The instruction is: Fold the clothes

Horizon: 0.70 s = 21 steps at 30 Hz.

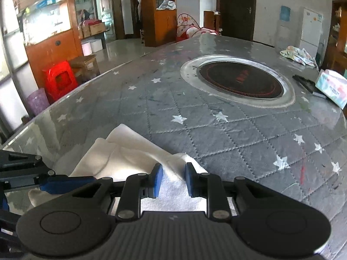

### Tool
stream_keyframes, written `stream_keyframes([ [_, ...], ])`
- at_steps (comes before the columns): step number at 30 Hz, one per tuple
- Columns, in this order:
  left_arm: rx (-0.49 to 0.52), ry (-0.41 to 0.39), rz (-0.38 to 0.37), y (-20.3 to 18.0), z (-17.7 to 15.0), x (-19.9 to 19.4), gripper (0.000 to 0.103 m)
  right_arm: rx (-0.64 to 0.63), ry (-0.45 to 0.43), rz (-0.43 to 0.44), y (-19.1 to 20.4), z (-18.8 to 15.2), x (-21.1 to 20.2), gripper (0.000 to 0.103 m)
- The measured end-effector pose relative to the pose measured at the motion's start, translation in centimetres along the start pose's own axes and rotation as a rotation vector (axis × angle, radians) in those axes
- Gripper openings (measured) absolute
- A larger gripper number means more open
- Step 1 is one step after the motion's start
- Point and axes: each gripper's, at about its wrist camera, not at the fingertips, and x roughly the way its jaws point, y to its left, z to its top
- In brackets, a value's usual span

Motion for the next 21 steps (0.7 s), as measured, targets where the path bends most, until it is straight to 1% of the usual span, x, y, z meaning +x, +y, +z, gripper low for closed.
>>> stream_keyframes([
  [4, -0.016, -0.009, 0.005, 0.5, 0.8, -0.1, 0.031, 0.017, -0.032, 0.005, -0.7, -0.1, -1.9, 0.021],
  [9, -0.024, -0.021, 0.011, 1.0, 2.1, 0.3, 0.029, 0.015, -0.061, -0.001, -1.7, -1.5, -5.5, 0.021],
  [14, -0.047, 0.007, 0.027, 1.6, 2.6, 1.8, 0.029, 0.031, -0.053, -0.061, -3.5, -4.2, -8.3, 0.021],
  [17, -0.061, 0.033, 0.041, 2.0, 2.4, 2.6, 0.029, 0.07, -0.035, -0.093, -4.9, -5.6, -8.8, 0.021],
  [19, -0.062, 0.046, 0.05, 2.1, 2.2, 2.9, 0.029, 0.087, -0.024, -0.123, -6.0, -6.5, -8.4, 0.021],
  [21, -0.054, 0.048, 0.057, 2.1, 2.0, 3.0, 0.03, 0.116, -0.018, -0.132, -7.1, -7.1, -7.8, 0.02],
])
